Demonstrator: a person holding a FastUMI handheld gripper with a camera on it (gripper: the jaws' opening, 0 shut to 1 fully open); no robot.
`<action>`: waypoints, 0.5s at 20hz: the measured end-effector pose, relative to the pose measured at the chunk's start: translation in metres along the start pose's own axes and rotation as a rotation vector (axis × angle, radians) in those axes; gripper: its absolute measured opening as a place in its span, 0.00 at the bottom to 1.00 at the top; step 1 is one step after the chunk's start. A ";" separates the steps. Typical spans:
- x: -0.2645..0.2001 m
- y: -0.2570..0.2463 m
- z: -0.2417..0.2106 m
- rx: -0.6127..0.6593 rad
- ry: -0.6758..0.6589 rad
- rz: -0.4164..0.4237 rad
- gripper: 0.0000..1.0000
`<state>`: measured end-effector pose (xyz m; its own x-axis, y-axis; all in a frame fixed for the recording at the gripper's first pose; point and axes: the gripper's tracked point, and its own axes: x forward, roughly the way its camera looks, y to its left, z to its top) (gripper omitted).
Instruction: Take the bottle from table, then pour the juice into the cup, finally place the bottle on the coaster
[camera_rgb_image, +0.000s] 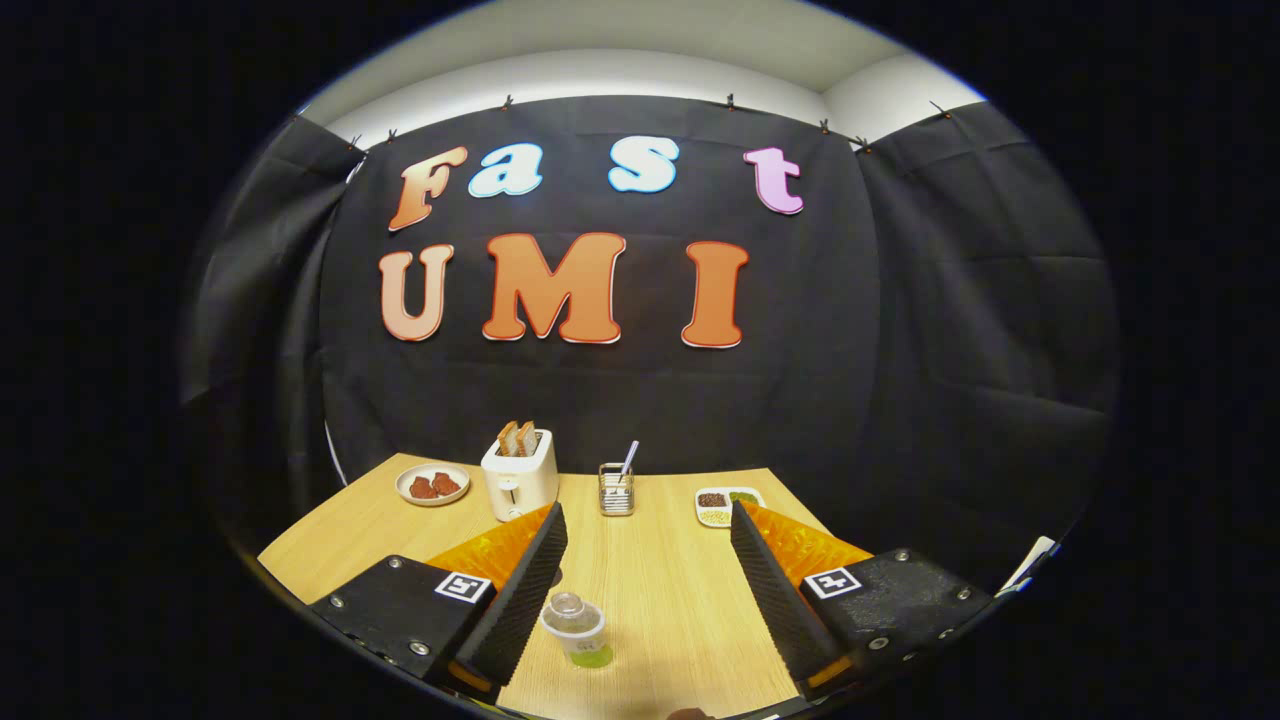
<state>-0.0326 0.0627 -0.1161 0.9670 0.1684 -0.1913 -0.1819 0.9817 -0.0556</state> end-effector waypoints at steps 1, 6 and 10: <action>0.000 0.006 -0.006 -0.004 0.010 0.013 0.98; 0.005 0.029 -0.050 -0.006 0.088 0.062 0.98; 0.013 0.038 -0.086 -0.026 0.159 0.077 0.98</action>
<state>-0.0421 0.0945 -0.2053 0.9098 0.2253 -0.3486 -0.2612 0.9635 -0.0592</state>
